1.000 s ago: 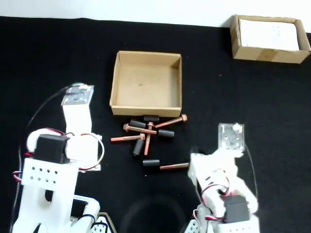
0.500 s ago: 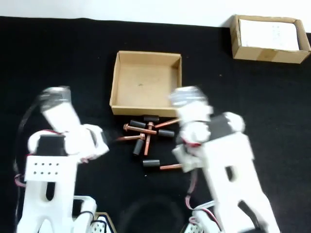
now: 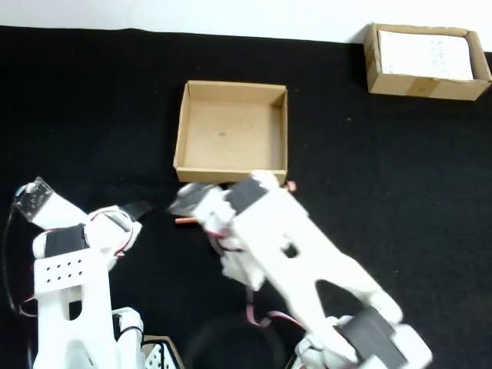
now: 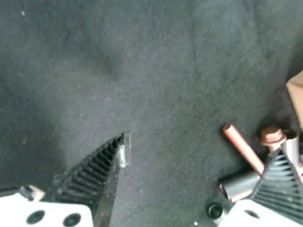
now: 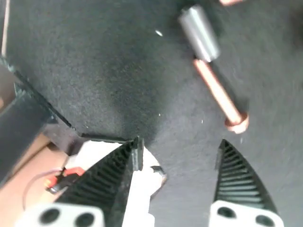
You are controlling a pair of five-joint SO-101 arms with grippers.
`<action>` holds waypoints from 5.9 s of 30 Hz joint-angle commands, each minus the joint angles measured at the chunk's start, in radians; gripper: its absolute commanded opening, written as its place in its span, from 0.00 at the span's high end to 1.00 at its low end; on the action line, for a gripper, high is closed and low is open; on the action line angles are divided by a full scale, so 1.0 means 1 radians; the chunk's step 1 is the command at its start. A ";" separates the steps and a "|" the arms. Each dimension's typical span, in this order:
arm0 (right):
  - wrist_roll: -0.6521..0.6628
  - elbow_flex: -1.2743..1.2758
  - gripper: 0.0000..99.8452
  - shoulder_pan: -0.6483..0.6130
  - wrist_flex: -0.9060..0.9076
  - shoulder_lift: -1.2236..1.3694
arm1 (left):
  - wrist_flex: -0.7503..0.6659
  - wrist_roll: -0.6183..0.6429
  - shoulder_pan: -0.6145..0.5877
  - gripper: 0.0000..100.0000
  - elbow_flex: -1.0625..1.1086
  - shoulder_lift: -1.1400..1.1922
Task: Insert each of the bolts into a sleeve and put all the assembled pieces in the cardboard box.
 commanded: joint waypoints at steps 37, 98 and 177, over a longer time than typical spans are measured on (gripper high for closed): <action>0.235 -0.314 0.82 -0.022 -0.234 0.648 | -0.411 -0.011 -0.082 0.58 0.160 -0.002; -0.163 1.198 0.99 2.238 -1.405 -1.623 | 0.548 -0.781 0.723 0.58 -0.578 0.012; 0.078 1.497 0.99 2.235 -1.770 -1.684 | 0.586 -1.277 0.986 0.62 -2.104 1.876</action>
